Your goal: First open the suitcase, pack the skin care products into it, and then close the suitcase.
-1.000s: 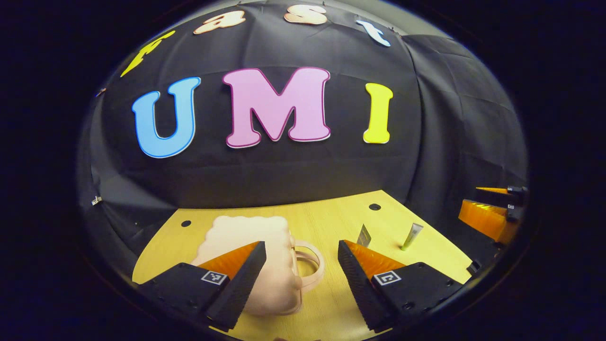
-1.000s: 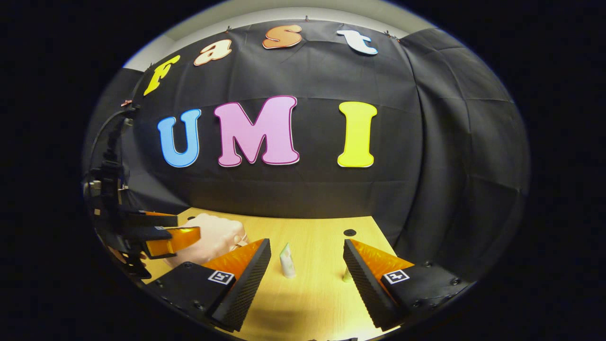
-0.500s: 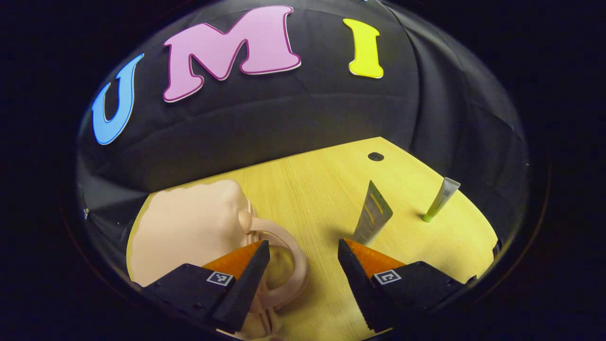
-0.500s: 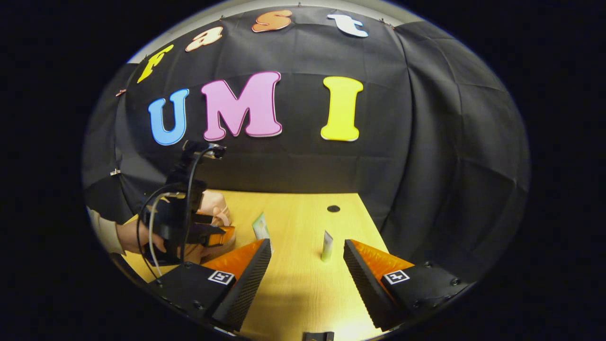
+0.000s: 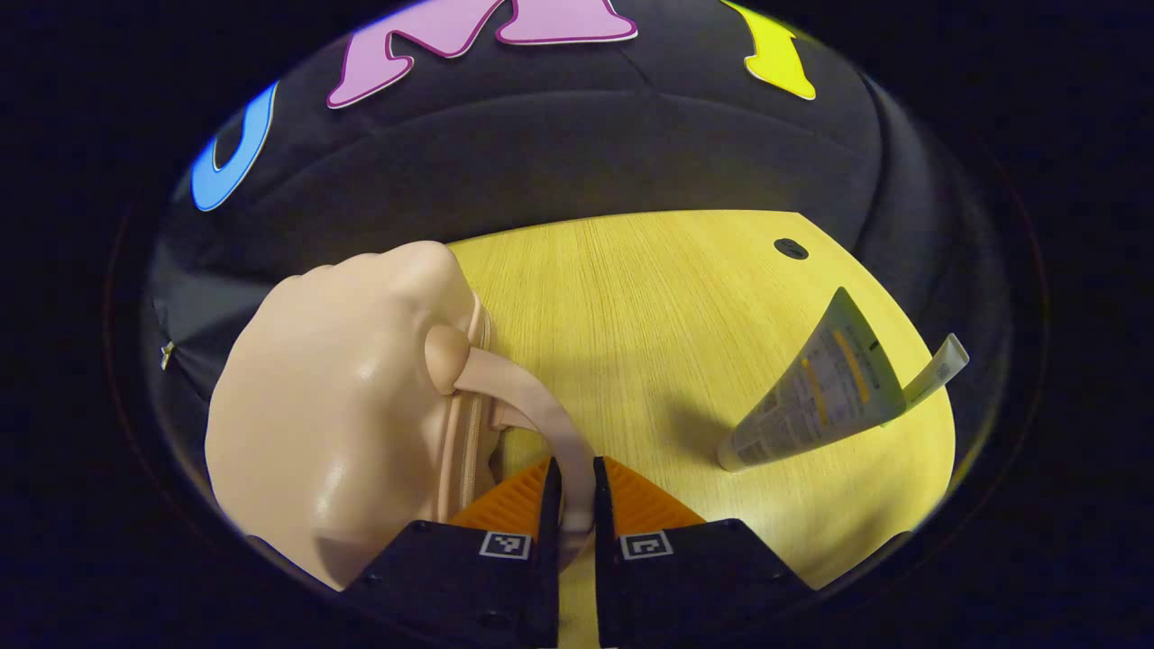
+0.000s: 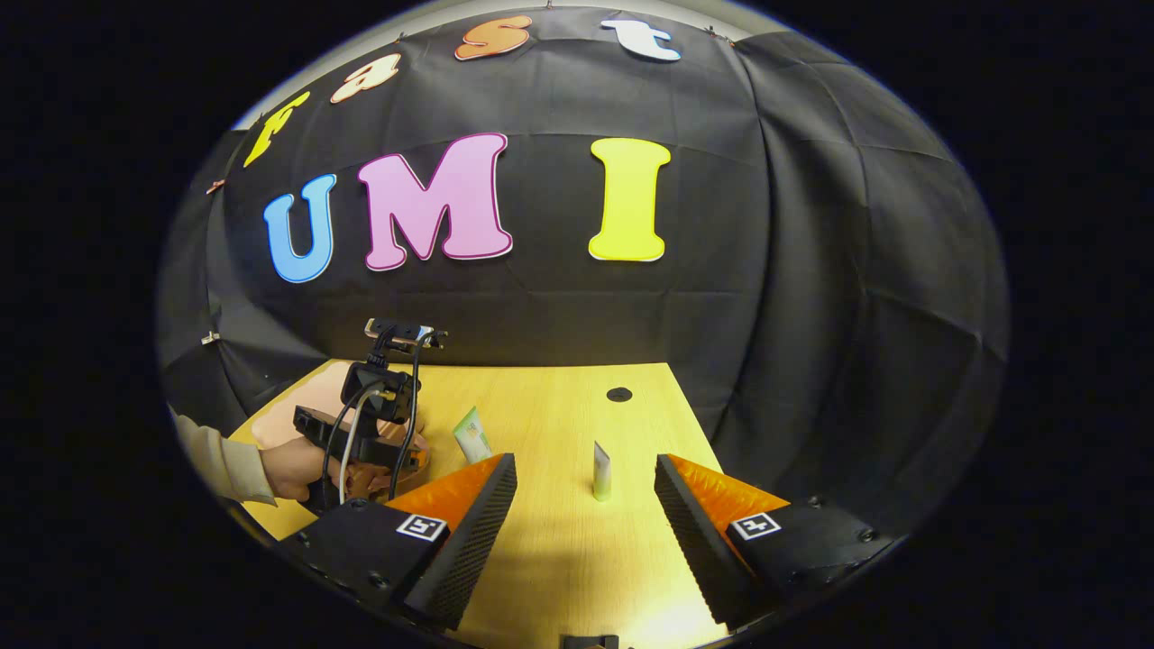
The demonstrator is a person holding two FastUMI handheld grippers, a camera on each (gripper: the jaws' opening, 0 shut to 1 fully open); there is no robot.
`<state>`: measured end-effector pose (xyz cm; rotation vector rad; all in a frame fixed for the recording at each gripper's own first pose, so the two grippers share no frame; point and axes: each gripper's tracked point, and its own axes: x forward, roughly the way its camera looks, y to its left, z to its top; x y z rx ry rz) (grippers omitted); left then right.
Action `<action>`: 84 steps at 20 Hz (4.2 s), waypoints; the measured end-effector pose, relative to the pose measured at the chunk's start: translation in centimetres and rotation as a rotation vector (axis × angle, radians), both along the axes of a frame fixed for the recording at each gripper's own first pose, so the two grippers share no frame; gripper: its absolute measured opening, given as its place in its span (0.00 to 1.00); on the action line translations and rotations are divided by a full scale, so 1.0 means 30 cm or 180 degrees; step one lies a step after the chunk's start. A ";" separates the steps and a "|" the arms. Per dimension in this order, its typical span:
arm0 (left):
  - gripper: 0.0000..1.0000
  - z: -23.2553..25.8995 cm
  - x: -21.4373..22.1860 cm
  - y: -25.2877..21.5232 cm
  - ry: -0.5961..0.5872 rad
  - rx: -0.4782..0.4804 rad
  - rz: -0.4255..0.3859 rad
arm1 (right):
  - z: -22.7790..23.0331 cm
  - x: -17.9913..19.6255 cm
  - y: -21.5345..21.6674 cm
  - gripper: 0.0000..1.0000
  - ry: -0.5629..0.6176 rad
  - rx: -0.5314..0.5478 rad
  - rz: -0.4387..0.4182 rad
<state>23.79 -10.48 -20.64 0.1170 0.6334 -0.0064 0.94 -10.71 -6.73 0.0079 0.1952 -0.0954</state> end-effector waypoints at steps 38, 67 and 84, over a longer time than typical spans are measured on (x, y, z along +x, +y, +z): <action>1.00 0.330 -0.038 1.963 -0.0848 -0.0386 0.1178 | 0.200 0.086 0.297 0.97 -0.0311 -0.0114 -0.0691; 0.96 0.077 0.012 -0.425 -0.1290 -0.0611 -0.0834 | -0.360 0.420 -0.182 0.96 0.0385 0.0311 -0.0158; 0.44 -0.063 0.159 -0.406 -0.1126 -0.0574 -0.0492 | -0.678 0.642 -0.207 0.55 0.0734 0.0451 -0.0373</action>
